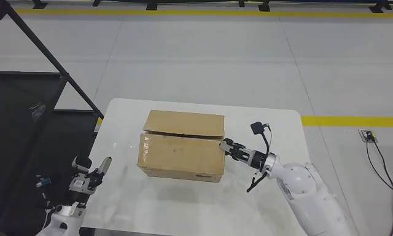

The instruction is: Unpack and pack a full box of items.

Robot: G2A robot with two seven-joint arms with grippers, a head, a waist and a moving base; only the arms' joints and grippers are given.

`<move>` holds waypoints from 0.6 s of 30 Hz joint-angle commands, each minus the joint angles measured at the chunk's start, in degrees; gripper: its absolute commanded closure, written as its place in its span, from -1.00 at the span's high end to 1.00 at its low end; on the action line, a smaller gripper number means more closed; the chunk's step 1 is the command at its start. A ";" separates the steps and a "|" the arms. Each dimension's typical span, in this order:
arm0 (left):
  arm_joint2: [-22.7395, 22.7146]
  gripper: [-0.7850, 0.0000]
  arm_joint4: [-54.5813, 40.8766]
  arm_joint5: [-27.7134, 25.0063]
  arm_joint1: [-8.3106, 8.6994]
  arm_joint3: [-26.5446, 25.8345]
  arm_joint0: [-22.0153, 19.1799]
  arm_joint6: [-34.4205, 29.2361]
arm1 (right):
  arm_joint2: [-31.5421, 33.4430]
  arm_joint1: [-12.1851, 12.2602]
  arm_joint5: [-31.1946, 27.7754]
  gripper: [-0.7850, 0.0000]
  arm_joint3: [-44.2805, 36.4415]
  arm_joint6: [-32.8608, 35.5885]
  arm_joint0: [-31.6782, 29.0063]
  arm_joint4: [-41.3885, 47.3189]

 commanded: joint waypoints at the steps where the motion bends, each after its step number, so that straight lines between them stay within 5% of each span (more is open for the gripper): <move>1: 0.31 1.00 0.24 -0.27 0.00 0.02 -0.36 -0.38 | 0.92 0.33 0.70 -1.00 -2.32 0.07 -1.76 -0.66; 18: 1.92 1.00 2.41 -0.83 -0.04 -0.21 -1.78 -1.48 | 8.41 2.59 -0.37 -1.00 -12.85 2.15 -13.01 -0.28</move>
